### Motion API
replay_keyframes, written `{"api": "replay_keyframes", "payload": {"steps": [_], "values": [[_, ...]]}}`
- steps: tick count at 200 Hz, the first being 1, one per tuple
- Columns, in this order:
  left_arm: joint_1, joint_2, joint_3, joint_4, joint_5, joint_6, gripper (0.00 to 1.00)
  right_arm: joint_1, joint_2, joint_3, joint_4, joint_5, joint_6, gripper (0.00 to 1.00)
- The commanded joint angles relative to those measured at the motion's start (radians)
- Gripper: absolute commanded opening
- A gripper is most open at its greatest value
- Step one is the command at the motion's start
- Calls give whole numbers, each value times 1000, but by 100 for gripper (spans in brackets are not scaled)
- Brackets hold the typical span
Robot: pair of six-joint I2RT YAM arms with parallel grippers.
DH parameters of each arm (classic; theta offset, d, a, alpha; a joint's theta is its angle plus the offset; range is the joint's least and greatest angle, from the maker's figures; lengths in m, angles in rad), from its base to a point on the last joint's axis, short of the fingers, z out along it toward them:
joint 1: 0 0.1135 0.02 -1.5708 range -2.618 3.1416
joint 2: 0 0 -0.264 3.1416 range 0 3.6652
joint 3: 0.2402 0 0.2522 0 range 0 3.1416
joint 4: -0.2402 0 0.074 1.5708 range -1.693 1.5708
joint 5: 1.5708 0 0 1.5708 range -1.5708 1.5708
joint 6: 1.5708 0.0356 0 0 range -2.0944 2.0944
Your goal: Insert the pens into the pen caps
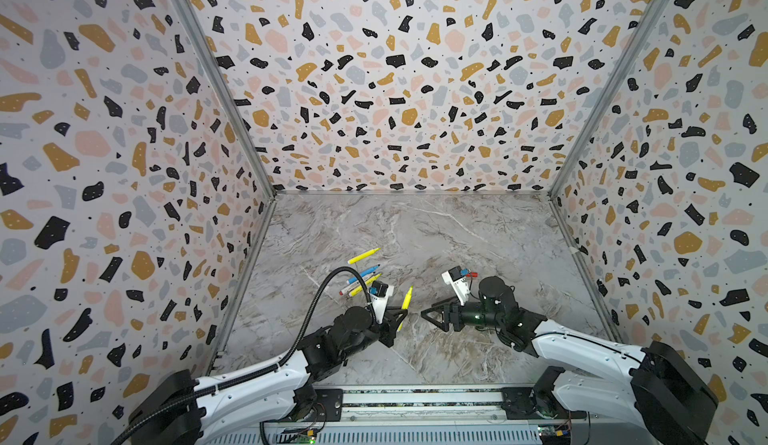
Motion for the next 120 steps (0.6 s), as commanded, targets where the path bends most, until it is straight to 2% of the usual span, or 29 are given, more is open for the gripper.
{"api": "replay_keyframes", "payload": {"steps": [1,78,120], "values": [[-22,-11,-18,74,-25,-24,0,19,12,53,92,-2,34,70],[-79,7,-22,107,-72,-31,0,60,107,106,190,-11,71,54],[-91,17,-21,124,-67,-29,0,74,139,111,216,-11,75,40]]}}
